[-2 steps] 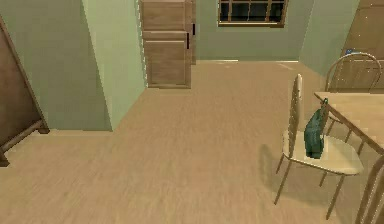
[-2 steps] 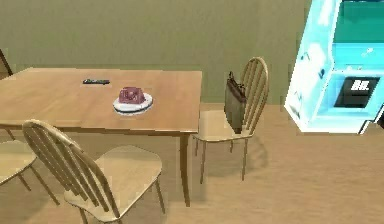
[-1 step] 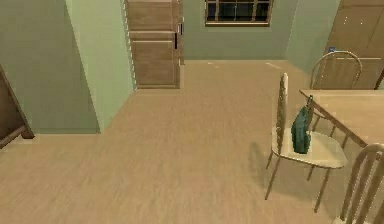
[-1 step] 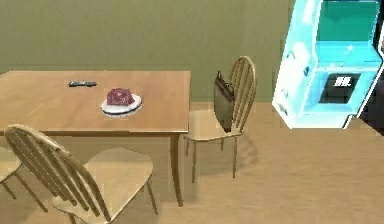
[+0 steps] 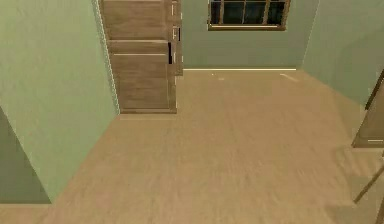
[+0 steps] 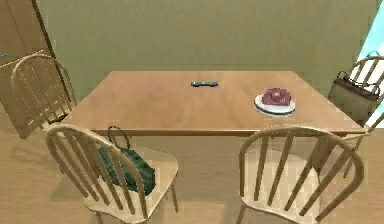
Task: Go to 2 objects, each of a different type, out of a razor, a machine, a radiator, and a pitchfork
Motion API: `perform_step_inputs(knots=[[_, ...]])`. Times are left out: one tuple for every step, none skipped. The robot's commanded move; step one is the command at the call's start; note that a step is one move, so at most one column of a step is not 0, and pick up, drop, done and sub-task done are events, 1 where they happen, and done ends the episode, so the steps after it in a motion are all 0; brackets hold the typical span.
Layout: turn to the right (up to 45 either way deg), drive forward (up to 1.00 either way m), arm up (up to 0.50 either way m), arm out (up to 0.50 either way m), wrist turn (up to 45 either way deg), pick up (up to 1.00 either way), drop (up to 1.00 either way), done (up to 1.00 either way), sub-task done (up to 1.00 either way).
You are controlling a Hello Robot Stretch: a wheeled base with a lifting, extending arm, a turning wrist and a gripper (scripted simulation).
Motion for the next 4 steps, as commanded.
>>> perform_step_inputs(knots=[[0.0,0.70,0.00,0.00,0.0,0.00,0.00,0.00,0.00],[42.0,0.00,0.00,0.00,0.0,0.00,0.00,0.00,0.00],[0.0,0.45,0.00,0.00,0.0,0.00,0.00,0.00,0.00],[0.0,1.00,0.00,0.00,0.0,0.00,0.00,0.00,0.00]])
